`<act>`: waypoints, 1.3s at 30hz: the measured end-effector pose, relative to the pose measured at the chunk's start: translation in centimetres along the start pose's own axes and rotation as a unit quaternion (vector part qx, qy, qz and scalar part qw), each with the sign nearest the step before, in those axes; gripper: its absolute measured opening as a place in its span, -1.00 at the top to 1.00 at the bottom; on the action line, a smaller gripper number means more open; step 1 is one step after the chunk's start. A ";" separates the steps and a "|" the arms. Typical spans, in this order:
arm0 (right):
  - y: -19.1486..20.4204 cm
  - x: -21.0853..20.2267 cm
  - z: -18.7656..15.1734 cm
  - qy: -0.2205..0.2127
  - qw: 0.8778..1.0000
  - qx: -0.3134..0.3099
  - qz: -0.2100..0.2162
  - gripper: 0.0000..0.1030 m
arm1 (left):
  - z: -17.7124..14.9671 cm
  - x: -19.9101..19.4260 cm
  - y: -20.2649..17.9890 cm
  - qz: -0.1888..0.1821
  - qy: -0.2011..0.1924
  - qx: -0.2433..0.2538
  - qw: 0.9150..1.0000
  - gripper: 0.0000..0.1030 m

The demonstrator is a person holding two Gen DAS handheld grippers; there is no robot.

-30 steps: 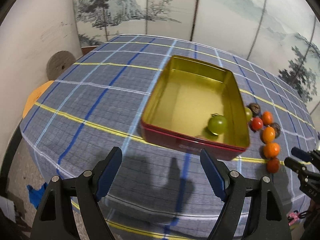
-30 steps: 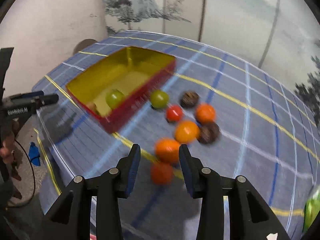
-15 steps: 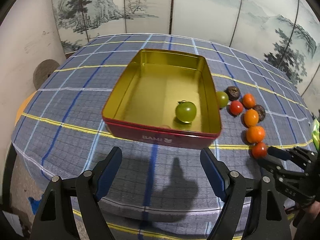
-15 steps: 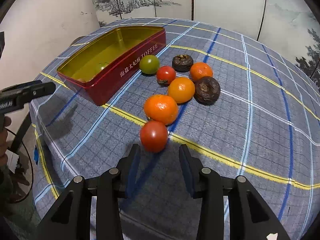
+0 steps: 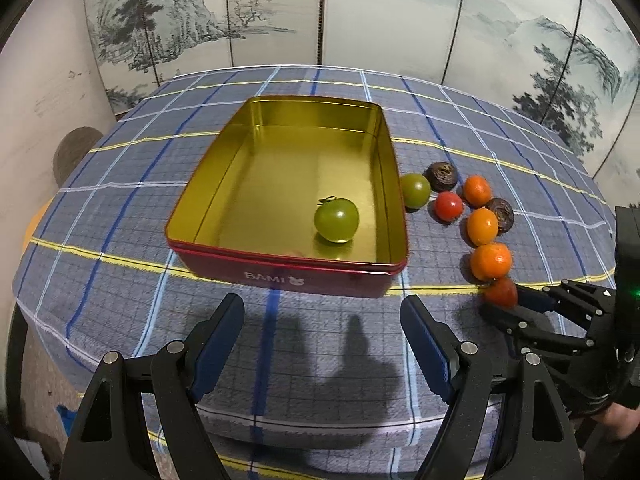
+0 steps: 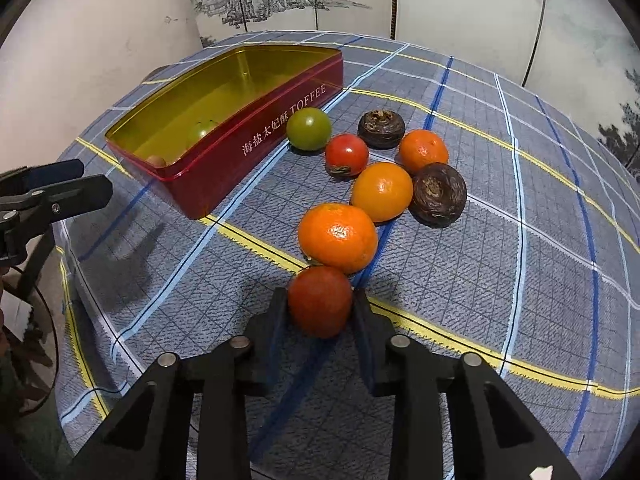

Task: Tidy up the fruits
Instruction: 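Grasp the red tomato with the right tool, then grasp the mandarin with the left tool while the right tool lifts the red tomato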

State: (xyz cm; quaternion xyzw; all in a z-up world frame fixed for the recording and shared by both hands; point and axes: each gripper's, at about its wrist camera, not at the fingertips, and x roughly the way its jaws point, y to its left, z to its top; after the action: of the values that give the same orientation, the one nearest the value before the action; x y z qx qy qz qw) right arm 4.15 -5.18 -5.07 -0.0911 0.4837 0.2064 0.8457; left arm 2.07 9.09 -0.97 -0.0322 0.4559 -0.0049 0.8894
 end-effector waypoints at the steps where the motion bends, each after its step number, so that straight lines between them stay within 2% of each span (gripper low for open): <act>1: 0.0 0.0 0.0 0.000 1.000 -0.001 -0.001 0.45 | 0.0 0.0 -0.2 -0.002 0.000 0.002 1.000 -0.57; 10: -1.2 -0.7 -0.8 -0.007 1.000 0.014 -0.009 0.46 | 0.2 0.6 -2.6 -0.021 0.009 0.023 0.999 -0.57; 29: -10.6 -1.5 -1.5 -0.030 0.991 0.095 -0.086 0.46 | 0.0 2.4 -10.0 -0.077 0.024 0.095 0.992 -0.57; 39: -14.4 -1.1 -1.4 -0.051 0.985 0.116 -0.114 0.46 | 0.2 4.4 -12.1 -0.098 0.041 0.094 0.990 -0.56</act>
State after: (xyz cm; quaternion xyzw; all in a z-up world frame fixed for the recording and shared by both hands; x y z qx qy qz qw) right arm 8.85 -18.88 -5.54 -0.0362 0.4473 0.0552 0.8920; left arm 5.04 -3.15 -3.64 0.0076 0.4840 -0.1364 0.8643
